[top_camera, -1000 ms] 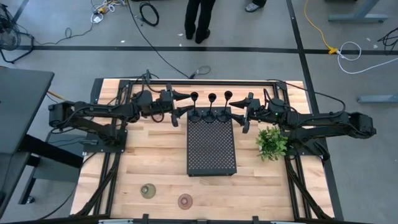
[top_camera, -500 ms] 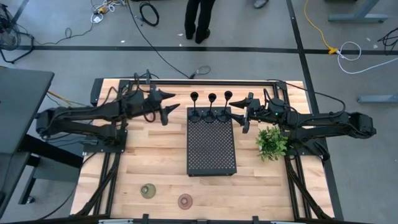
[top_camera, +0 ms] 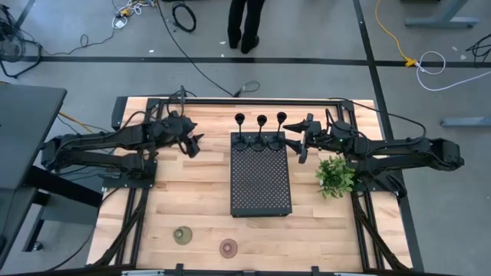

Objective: Pick & Place candle stick holders
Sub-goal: Put the top pink glass candle holder on the shelf

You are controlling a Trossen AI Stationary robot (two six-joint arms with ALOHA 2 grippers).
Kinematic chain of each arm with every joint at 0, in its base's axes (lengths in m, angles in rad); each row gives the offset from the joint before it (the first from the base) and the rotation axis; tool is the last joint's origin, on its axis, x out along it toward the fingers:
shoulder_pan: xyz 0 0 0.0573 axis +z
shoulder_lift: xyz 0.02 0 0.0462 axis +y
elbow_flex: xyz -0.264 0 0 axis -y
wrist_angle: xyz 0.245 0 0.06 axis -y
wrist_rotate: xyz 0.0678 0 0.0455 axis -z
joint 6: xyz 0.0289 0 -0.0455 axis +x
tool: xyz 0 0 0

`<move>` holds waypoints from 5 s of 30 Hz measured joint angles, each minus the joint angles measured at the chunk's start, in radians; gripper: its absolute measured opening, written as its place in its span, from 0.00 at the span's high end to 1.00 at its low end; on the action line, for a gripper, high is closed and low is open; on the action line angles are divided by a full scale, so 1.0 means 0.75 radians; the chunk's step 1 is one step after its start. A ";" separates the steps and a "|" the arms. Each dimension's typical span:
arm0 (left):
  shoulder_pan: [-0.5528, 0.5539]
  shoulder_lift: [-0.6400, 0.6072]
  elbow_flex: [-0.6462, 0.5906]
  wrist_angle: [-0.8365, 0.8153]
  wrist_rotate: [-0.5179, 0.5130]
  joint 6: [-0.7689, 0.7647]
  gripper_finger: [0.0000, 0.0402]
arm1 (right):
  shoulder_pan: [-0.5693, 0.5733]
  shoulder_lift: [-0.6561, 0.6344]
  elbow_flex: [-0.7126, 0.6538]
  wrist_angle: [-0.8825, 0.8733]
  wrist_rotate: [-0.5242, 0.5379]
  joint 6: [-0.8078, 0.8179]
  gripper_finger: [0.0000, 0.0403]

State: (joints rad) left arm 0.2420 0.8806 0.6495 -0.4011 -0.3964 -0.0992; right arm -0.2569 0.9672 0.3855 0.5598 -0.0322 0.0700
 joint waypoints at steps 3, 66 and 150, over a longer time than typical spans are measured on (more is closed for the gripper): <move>0.000 0.000 0.000 -0.102 -0.043 -0.046 0.42 | -0.001 0.000 0.000 0.000 0.013 0.000 0.36; 0.068 0.043 -0.375 0.142 -0.293 -0.367 0.32 | 0.000 0.000 0.000 -0.001 0.032 -0.001 0.36; -0.615 0.232 0.520 -0.248 -0.024 -0.413 0.59 | 0.000 0.000 0.000 -0.012 0.023 0.024 0.36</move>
State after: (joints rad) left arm -0.2189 1.0546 1.0398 -0.5872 -0.4148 -0.4086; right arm -0.2569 0.9672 0.3855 0.5510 -0.0151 0.0883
